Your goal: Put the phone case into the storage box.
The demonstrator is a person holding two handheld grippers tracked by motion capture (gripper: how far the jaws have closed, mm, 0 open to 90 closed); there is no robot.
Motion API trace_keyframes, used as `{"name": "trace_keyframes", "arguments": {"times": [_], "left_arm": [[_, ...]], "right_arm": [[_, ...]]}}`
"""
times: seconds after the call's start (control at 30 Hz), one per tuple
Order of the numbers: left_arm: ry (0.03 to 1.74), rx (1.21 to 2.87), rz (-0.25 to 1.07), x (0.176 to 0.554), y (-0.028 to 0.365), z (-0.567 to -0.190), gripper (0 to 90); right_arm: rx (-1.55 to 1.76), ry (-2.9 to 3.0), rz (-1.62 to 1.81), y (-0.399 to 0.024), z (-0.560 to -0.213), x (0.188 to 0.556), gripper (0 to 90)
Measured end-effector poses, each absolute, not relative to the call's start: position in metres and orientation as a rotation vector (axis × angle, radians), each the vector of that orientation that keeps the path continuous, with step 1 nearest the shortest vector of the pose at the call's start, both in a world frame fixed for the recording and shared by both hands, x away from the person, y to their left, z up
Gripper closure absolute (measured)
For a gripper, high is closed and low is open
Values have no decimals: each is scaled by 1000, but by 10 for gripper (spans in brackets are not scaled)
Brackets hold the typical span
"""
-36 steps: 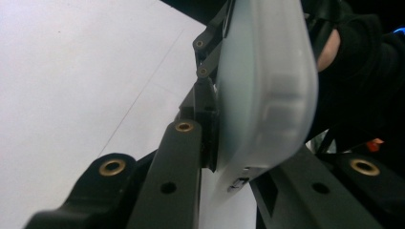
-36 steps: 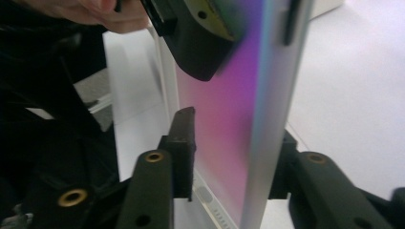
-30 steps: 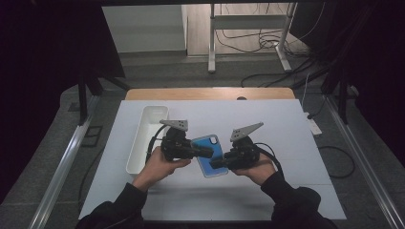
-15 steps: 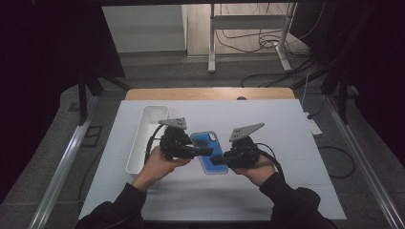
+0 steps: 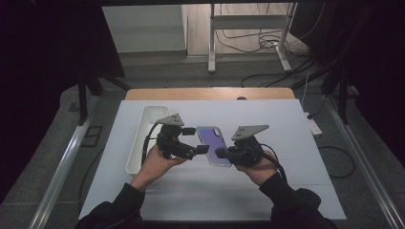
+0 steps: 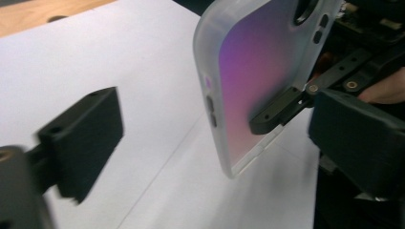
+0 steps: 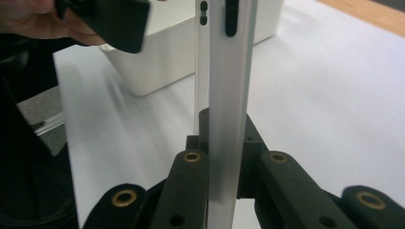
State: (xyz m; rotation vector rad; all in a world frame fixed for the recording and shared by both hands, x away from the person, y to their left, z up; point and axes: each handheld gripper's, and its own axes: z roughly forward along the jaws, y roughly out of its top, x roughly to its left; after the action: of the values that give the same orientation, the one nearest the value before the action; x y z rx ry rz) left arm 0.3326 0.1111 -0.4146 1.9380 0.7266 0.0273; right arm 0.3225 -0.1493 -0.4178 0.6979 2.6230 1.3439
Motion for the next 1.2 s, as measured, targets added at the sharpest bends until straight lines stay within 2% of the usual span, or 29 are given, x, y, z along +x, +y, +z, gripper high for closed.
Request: {"name": "trace_keyframes", "arguments": {"times": [0.17, 0.37, 0.67, 0.77, 0.8, 0.83, 1.03, 1.07, 1.2], "left_arm": [[748, 1941, 50, 333, 112, -415, 1], [769, 1983, 120, 331, 112, -415, 7], [803, 1972, 137, 331, 113, -416, 22], [797, 1972, 137, 330, 113, -415, 99], [794, 1972, 131, 330, 113, -415, 139], [794, 1972, 131, 330, 113, -415, 220], [783, 1974, 96, 328, 112, -414, 455], [782, 1972, 87, 328, 112, -414, 455], [778, 1960, 55, 328, 114, -413, 620]], "right_arm": [[728, 2573, 1329, -151, -416, 322, 854], [767, 2526, 1325, -154, -415, 322, 854], [765, 2515, 1313, -152, -416, 321, 853], [764, 2514, 1314, -152, -417, 321, 853], [765, 2513, 1314, -151, -417, 321, 853], [765, 2514, 1315, -150, -417, 321, 853], [756, 2515, 1314, -147, -418, 318, 853], [756, 2515, 1314, -147, -418, 318, 853], [750, 2518, 1308, -145, -418, 317, 853]]}}
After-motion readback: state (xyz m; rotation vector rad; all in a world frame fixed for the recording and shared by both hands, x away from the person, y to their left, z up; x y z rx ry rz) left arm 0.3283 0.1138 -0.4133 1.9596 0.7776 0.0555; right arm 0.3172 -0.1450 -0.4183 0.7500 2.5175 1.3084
